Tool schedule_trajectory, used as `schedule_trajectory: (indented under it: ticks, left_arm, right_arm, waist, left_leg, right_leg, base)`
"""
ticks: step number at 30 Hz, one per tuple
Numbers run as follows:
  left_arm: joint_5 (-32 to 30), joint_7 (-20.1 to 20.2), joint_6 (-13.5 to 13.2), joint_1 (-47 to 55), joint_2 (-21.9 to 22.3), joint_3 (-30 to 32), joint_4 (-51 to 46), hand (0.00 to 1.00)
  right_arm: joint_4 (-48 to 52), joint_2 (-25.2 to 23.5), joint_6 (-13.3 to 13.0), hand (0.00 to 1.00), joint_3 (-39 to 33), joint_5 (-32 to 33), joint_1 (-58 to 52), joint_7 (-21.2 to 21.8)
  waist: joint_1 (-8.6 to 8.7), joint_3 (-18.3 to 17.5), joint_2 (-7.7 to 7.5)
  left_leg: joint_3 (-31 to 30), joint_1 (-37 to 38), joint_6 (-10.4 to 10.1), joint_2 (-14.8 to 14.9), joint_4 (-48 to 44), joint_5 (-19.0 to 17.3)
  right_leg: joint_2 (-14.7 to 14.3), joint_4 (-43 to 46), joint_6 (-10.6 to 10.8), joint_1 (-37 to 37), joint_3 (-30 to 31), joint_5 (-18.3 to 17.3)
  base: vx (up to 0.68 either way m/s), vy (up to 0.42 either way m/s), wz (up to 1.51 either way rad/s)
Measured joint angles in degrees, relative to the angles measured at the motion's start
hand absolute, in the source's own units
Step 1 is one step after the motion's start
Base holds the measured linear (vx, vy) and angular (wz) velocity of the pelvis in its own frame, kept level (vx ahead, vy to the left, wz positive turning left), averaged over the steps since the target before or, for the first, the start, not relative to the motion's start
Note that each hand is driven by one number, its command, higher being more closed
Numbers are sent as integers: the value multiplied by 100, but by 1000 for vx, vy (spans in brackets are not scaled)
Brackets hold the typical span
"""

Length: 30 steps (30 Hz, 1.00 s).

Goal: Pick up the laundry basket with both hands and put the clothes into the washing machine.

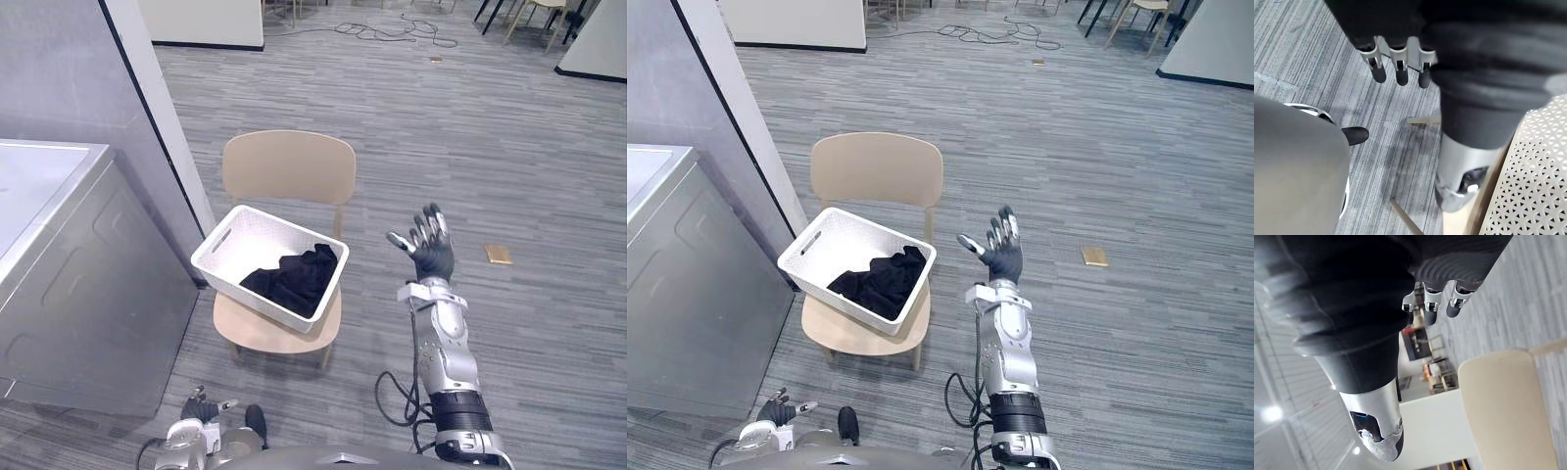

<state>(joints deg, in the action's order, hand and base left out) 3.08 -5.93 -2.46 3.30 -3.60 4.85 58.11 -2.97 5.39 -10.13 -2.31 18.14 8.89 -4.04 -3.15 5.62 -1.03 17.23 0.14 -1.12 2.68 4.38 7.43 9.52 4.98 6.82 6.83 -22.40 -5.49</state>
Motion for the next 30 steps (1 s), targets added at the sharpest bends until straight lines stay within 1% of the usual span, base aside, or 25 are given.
schedule_trajectory:
  ticks: [1,2,3,4,5,6,7,8,10,13,14,18,19,20,22,25,27,29,30]
  left_arm:
    - [-1,1,0,-5,-17,-60,0,0]
    - [-58,10,-4,-16,-30,-122,0,0]
    - [-120,12,-13,-26,-35,-182,0,0]
    - [-141,17,-19,-24,-44,-237,1,0]
    - [-227,31,-44,-40,-65,-335,0,0]
    - [-230,50,-69,-82,-62,-401,-17,0]
    - [-232,51,-72,-141,-66,-458,-16,0]
    - [-239,58,-73,-235,-88,-550,-18,0]
    - [-298,106,-118,-436,-134,-554,-95,0]
    - [-331,129,-170,-713,-205,-579,-138,0]
    - [-332,122,-189,-835,-234,-578,-178,0]
    - [-330,28,-272,-960,-441,-578,-365,0]
    - [-330,1,-271,-975,-493,-579,-356,0]
    - [-327,-35,-254,-977,-583,-573,-336,0]
    - [-312,-115,-232,-968,-664,-570,-335,0]
    - [-218,-236,-266,-1009,-669,-559,-423,0]
    - [-166,-271,-269,-1049,-663,-579,-486,0]
    - [-77,-322,-275,-1085,-652,-662,-561,0]
    - [-45,-372,-293,-1099,-654,-747,-580,0]
  right_arm:
    - [-2,21,-1,0,60,-83,59,13]
    - [-13,139,-1,0,321,-234,163,25]
    - [-70,362,8,0,686,-361,330,53]
    - [-143,488,10,0,891,-522,476,116]
    - [-427,735,16,0,1257,-777,865,262]
    - [-725,973,34,0,1647,-897,1282,375]
    - [-843,1084,44,0,1808,-900,1452,430]
    - [-1138,1291,64,0,2137,-907,1829,528]
    - [-1681,1624,152,0,2889,-998,2696,758]
    - [-2093,1916,157,0,3487,-1445,3522,981]
    - [-2479,2005,157,0,3743,-1652,3959,1038]
    - [-3391,2191,158,0,4064,-2179,4845,1111]
    - [-3487,2231,162,0,4063,-2268,4954,1106]
    - [-3761,2312,168,0,4063,-2389,5242,1094]
    - [-3987,2498,183,0,4054,-2580,5449,1076]
    - [-4519,2559,228,0,3988,-2862,5669,846]
    - [-4761,2567,285,0,3782,-2991,5714,735]
    - [-4955,2571,338,0,3469,-2997,5724,507]
    - [-5056,2571,424,0,3238,-2996,5731,384]
  waist:
    - [0,-6,-11]
    - [-8,-12,-21]
    - [-17,-12,-21]
    - [-26,-15,-17]
    - [-33,-8,-24]
    - [-95,-2,-35]
    - [-144,13,-48]
    - [-229,85,-80]
    - [-353,427,-168]
    - [-530,769,-228]
    - [-646,930,-250]
    - [-864,1283,-307]
    - [-877,1349,-319]
    - [-891,1518,-352]
    - [-930,1689,-358]
    - [-976,1863,-349]
    - [-980,1907,-337]
    - [-1036,1961,-315]
    - [-1047,1999,-286]
  left_leg:
    - [0,-9,-1,-3,2,2]
    - [-1,-21,0,-11,4,2]
    - [-6,-40,10,-23,9,9]
    - [-15,-82,24,-27,11,19]
    - [-46,-188,45,-23,10,55]
    - [-123,-362,68,-2,9,116]
    - [-175,-456,80,4,9,154]
    - [-319,-628,91,24,8,236]
    - [-656,-905,91,65,6,391]
    - [-955,-1243,48,113,7,516]
    - [-1020,-1354,32,130,7,550]
    - [-1098,-1648,38,150,6,644]
    - [-1101,-1676,42,156,6,658]
    - [-1107,-1747,47,171,6,689]
    - [-1134,-1848,41,186,6,713]
    - [-1208,-1987,85,191,5,792]
    - [-1269,-2093,68,190,5,809]
    - [-1287,-2154,54,193,5,834]
    - [-1319,-2189,53,189,5,834]
  right_leg:
    - [-8,-2,4,-11,0,4]
    - [-14,-13,14,-19,3,15]
    - [-8,-16,21,-39,3,25]
    - [-7,-13,22,-80,-3,30]
    - [-14,-13,23,-176,-18,59]
    - [-43,-10,7,-310,-51,100]
    - [-57,-14,-2,-374,-98,118]
    - [-90,-13,-20,-459,-232,141]
    - [-151,-2,-50,-538,-560,158]
    - [-226,29,-93,-724,-841,164]
    - [-242,57,-106,-818,-900,156]
    - [-247,161,-129,-1100,-967,172]
    - [-250,173,-134,-1114,-968,176]
    - [-260,193,-147,-1199,-967,191]
    - [-279,222,-154,-1283,-988,199]
    - [-290,252,-158,-1394,-1048,198]
    - [-299,259,-166,-1463,-1128,189]
    - [-307,269,-177,-1511,-1150,180]
    - [-308,272,-179,-1526,-1182,168]
  base:
    - [1,6,-4]
    - [0,0,0]
    - [0,0,0]
    - [-47,39,2]
    - [-69,32,8]
    - [-62,25,15]
    - [-73,-3,34]
    - [-72,-12,54]
    - [-101,-17,71]
    - [-91,-9,49]
    - [-105,-7,32]
    - [-31,0,7]
    - [4,-6,-7]
    - [13,-10,-4]
    - [0,0,0]
    - [33,-21,7]
    - [33,-18,11]
    - [52,-17,6]
    - [47,-14,7]
